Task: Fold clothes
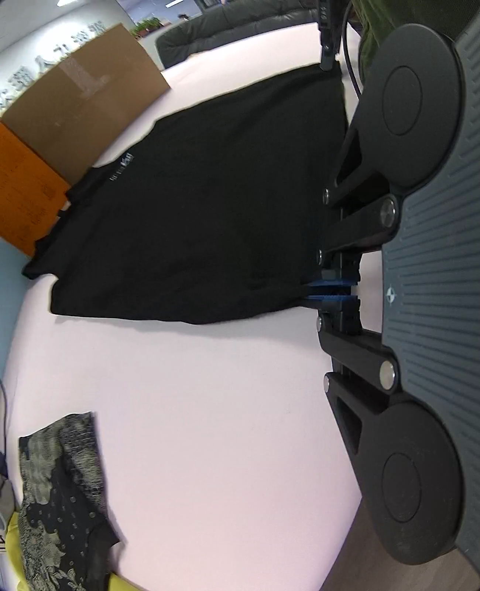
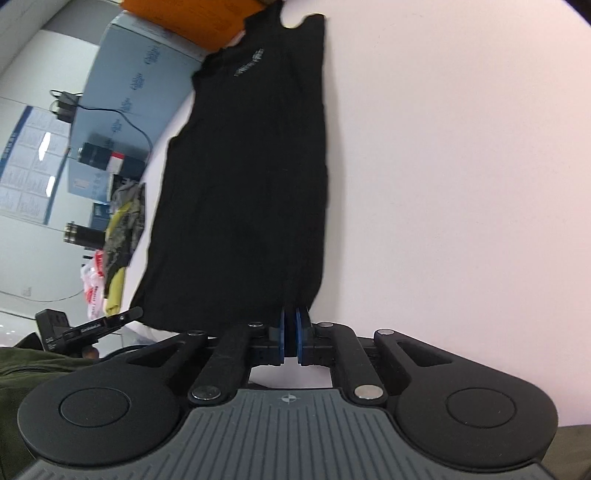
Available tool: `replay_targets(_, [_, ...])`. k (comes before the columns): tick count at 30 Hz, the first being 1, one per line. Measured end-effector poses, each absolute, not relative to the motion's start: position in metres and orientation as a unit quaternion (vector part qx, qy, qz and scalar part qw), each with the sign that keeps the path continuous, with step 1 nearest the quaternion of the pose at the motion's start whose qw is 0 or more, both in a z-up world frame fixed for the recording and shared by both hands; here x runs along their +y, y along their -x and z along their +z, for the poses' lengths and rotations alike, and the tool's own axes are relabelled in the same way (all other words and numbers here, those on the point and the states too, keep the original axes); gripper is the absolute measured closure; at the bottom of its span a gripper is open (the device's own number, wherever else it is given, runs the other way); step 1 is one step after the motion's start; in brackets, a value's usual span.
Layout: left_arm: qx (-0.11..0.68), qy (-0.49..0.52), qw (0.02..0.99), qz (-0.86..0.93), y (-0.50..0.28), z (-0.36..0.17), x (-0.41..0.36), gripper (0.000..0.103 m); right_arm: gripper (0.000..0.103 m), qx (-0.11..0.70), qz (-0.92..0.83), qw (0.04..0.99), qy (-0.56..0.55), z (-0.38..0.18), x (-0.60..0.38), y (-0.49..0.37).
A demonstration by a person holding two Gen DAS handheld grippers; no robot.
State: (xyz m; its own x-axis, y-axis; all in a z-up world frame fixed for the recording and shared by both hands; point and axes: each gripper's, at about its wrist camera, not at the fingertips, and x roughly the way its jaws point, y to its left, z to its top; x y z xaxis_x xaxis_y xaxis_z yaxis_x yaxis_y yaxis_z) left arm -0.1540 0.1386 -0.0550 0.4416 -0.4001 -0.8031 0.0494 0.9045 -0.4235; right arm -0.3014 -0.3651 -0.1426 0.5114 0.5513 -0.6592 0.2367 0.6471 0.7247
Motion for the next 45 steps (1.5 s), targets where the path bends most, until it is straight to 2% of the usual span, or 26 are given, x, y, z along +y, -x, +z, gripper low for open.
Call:
replay_targets(2, [0.511,0.160,0.835,-0.124,0.156,-0.051,0.146,0.099,0.097,0.478,0.116,0.775,-0.397,-0.133,-0.366,0.303])
replay_targets(6, [0.535,0.124,0.830,-0.096,0.160,-0.055,0.156,0.100,0.096,0.542,0.101,0.757,-0.350,-0.141,-0.366,0.300])
replay_targets(8, [0.540,0.130,0.826,-0.095,0.162,-0.058,0.159,0.098,0.096,0.547,0.096,0.745,-0.369,-0.147,-0.371,0.301])
replay_targets(9, [0.539,0.131,0.827,-0.095,0.163,-0.056,0.160,0.095,0.092,0.545,0.095,0.746,-0.371,-0.145,-0.372,0.300])
replay_targets(10, [0.536,0.129,0.829,-0.094,0.164,-0.053,0.160,0.081,0.086,0.542,0.093,0.752,-0.364,-0.140,-0.373,0.300])
replay_targets(11, [0.530,0.126,0.834,-0.091,0.166,-0.049,0.163,0.062,0.068,0.537,0.086,0.760,-0.355,-0.134,-0.374,0.300])
replay_targets(12, [0.520,0.123,0.841,-0.085,0.168,-0.045,0.165,0.054,0.056,0.532,0.078,0.767,-0.349,-0.129,-0.377,0.301])
replay_targets(13, [0.511,0.121,0.848,-0.079,0.169,-0.040,0.168,0.046,0.054,0.528,0.069,0.774,-0.343,-0.124,-0.381,0.302])
replay_targets(16, [0.495,0.115,0.858,-0.066,0.163,-0.029,0.175,0.042,0.053,0.512,0.038,0.791,-0.332,-0.113,-0.393,0.300])
replay_targets(17, [0.490,0.110,0.863,-0.062,0.159,-0.026,0.175,0.039,0.048,0.502,0.028,0.798,-0.334,-0.110,-0.397,0.299])
replay_targets(19, [0.476,0.101,0.872,-0.057,0.150,-0.018,0.175,0.024,0.035,0.475,0.016,0.806,-0.353,-0.107,-0.403,0.295])
replay_targets(20, [0.469,0.098,0.876,-0.056,0.144,-0.015,0.174,0.022,0.030,0.465,0.018,0.807,-0.363,-0.106,-0.404,0.292])
replay_targets(24, [0.464,0.087,0.879,-0.068,0.123,-0.013,0.159,0.020,0.023,0.438,0.040,0.810,-0.389,-0.103,-0.394,0.272])
replay_targets(29, [0.473,0.044,0.875,-0.095,0.101,-0.021,0.133,0.020,0.023,0.438,0.019,0.824,-0.359,-0.103,-0.386,0.243])
replay_targets(36, [0.477,-0.013,0.871,-0.120,0.052,-0.031,0.111,0.020,0.023,0.393,-0.011,0.844,-0.364,-0.106,-0.418,0.184])
replay_targets(45, [0.452,-0.053,0.886,-0.090,-0.043,-0.034,0.075,0.020,0.025,0.363,-0.054,0.853,-0.371,-0.149,-0.442,0.078])
